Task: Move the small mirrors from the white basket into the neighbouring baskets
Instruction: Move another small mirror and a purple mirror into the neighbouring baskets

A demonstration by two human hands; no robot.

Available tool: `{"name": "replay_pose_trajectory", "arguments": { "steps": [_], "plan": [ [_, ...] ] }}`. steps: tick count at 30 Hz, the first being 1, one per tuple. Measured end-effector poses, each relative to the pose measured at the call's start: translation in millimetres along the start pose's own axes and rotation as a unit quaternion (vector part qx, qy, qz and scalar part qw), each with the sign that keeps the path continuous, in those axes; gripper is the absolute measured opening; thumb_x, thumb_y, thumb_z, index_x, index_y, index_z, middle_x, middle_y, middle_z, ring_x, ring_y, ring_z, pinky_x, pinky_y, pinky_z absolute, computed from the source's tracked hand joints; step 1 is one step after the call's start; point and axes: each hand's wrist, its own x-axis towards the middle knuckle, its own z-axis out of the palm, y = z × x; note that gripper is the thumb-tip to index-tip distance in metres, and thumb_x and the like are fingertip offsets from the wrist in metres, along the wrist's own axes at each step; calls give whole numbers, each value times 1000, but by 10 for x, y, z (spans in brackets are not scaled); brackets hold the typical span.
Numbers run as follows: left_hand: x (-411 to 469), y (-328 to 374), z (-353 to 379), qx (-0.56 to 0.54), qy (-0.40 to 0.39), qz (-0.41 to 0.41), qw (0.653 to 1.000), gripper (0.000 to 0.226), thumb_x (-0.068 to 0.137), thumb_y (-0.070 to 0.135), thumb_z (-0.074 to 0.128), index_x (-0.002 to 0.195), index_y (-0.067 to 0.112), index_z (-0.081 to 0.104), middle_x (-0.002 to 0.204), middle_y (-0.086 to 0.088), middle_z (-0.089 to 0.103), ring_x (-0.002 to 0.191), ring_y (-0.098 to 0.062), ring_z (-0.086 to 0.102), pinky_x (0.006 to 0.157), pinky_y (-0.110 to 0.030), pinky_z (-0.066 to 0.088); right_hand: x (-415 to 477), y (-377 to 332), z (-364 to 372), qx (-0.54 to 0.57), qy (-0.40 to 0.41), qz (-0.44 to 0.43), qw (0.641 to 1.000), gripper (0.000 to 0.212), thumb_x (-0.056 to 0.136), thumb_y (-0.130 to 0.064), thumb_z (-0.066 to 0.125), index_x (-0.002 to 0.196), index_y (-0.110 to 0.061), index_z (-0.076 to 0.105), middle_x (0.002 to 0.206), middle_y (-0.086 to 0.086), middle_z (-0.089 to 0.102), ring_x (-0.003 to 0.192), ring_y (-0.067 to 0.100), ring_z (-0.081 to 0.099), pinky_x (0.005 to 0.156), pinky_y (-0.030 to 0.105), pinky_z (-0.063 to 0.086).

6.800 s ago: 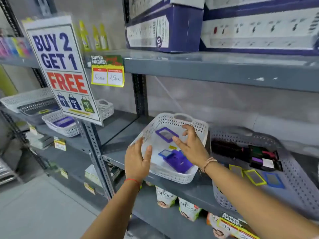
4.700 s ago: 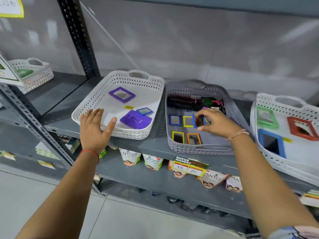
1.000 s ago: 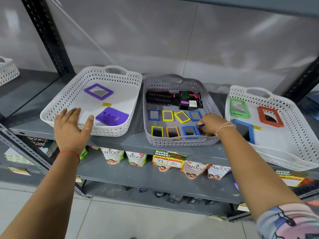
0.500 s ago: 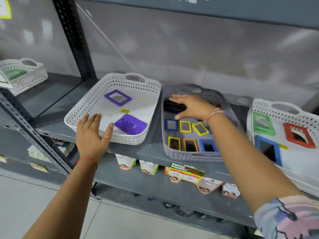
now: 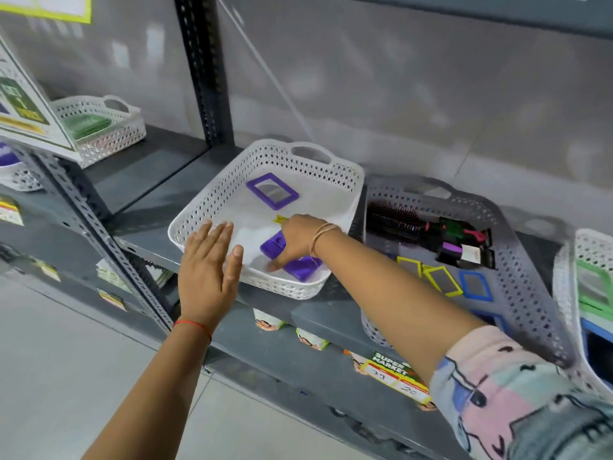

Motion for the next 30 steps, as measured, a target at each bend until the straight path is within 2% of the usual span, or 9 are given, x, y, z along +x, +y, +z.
{"name": "replay_pose_trajectory", "arguments": {
  "steps": [2, 3, 6, 9, 16, 23, 26, 28, 30],
  "plan": [
    [0, 7, 12, 0, 3, -1, 1000, 73, 96, 54, 19, 123, -2, 56, 125, -21, 56, 127, -34, 39, 109, -30, 12, 75, -22, 27, 0, 9, -3, 1000, 66, 62, -58, 74, 97, -4, 60, 118, 14, 60, 95, 30, 59, 78, 30, 50],
    [1, 7, 14, 1, 4, -1, 1000, 72, 96, 54, 19, 122, -1, 56, 125, -21, 56, 127, -34, 40, 109, -31, 13, 96, -22, 18, 11, 11, -1, 1000, 59, 63, -54, 75, 92, -4, 61, 119, 14, 59, 93, 29, 59, 75, 28, 50],
    [-1, -4, 27, 1, 8, -4, 1000, 70, 96, 52, 20, 122, 0, 57, 124, -19, 58, 127, -32, 40, 109, -33, 15, 107, -4, -98, 99, 24, 12, 995, 36, 72, -38, 70, 58, -13, 50, 77, 9, 59, 71, 24, 56, 53, 24, 39],
    [-7, 13, 22, -2, 13, -5, 1000, 68, 96, 51, 20, 121, 0, 58, 123, -19, 59, 126, -32, 41, 109, -33, 17, 114, 83, -267, 207, 82, 43, 974, 35, 76, -20, 63, 48, -17, 42, 53, 0, 46, 55, 17, 47, 45, 22, 31],
    [-4, 4, 31, -1, 7, -13, 1000, 69, 96, 53, 19, 122, 2, 58, 124, -16, 59, 127, -30, 41, 109, -32, 16, 173, 354, -234, 260, 48, 122, 957, 27, 76, 5, 56, 54, -8, 49, 42, 6, 52, 39, 16, 53, 43, 21, 40],
    [-14, 5, 28, 1, 4, -19, 1000, 71, 96, 54, 17, 122, 3, 58, 125, -16, 58, 127, -28, 40, 110, -31, 15, 178, 349, -151, 156, 4, 134, 979, 29, 77, -6, 69, 55, -8, 50, 57, 7, 53, 47, 18, 53, 48, 25, 47],
    [-16, 15, 19, 3, 2, -20, 1000, 71, 96, 54, 16, 123, 3, 57, 125, -16, 58, 127, -28, 40, 109, -31, 14, 115, 354, -257, 73, -31, 103, 992, 30, 73, -26, 77, 76, -7, 54, 79, 7, 59, 67, 20, 58, 60, 28, 50],
    [-14, 20, 16, 4, 1, -19, 1000, 71, 96, 54, 16, 123, 3, 57, 125, -16, 58, 128, -28, 40, 109, -30, 14, 126, 405, -295, 26, -75, 53, 995, 76, 67, -33, 81, 128, -3, 45, 135, 12, 50, 120, 27, 51, 100, 35, 45],
    [-18, 21, 15, 6, -2, -18, 1000, 71, 96, 54, 16, 123, 2, 57, 125, -16, 58, 127, -28, 40, 109, -29, 13, 144, 424, -253, 19, -133, -1, 991, 114, 62, -29, 85, 148, -9, 12, 157, 7, 18, 144, 24, 21, 118, 36, 24]
  ]
}}
